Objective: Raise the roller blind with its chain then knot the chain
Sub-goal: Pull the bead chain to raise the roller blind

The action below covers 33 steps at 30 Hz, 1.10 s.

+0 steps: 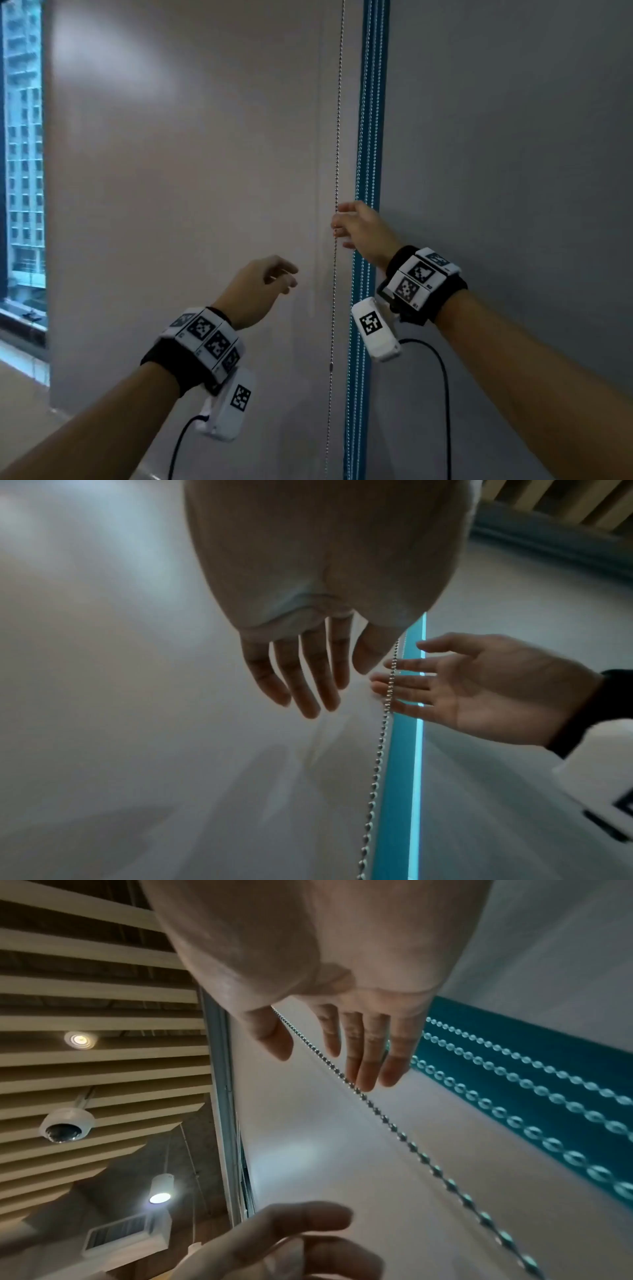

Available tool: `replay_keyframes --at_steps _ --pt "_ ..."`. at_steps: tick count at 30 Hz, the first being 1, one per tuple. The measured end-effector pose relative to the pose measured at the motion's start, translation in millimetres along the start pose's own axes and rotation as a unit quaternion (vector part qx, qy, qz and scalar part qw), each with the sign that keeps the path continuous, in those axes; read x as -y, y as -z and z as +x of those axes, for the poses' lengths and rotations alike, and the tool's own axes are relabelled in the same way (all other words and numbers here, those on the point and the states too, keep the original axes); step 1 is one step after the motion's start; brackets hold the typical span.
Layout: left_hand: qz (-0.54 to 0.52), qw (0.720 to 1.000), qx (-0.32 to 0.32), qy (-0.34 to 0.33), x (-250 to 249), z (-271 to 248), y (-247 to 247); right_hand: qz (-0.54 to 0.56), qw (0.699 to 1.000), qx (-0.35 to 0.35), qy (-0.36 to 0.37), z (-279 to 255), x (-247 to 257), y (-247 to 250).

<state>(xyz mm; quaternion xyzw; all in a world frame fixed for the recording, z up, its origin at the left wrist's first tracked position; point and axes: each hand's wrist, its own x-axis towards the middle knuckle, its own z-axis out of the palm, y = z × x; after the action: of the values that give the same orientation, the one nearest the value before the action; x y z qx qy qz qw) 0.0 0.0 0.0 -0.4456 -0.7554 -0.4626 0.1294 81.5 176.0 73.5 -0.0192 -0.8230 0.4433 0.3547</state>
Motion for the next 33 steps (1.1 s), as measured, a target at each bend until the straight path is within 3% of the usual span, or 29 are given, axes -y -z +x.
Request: replay_keyframes --at_steps 9,14,17,20,29,31,33 --pt "-0.074 0.986 0.099 -0.112 14 65 -39 0.132 0.989 -0.037 0.049 60 85 15" --pt "-0.158 0.97 0.11 -0.149 15 94 -48 0.128 0.979 -0.126 0.097 80 128 16" --pt "-0.254 0.947 0.119 -0.155 7 113 -43 0.097 0.974 -0.134 0.153 67 105 3" --pt "-0.362 0.914 0.127 -0.129 -12 128 -29 0.07 0.98 -0.1 0.156 40 73 -9" --pt "-0.509 0.815 0.238 -0.142 -72 127 17 0.0 0.998 -0.042 0.043 -31 -18 -42" --pt "-0.534 0.802 0.227 -0.139 -76 122 17 -0.02 0.999 -0.025 0.033 -41 -28 -47" --pt "-0.533 0.811 0.18 -0.161 -73 117 12 -0.026 0.999 0.02 0.023 -42 -31 -43"
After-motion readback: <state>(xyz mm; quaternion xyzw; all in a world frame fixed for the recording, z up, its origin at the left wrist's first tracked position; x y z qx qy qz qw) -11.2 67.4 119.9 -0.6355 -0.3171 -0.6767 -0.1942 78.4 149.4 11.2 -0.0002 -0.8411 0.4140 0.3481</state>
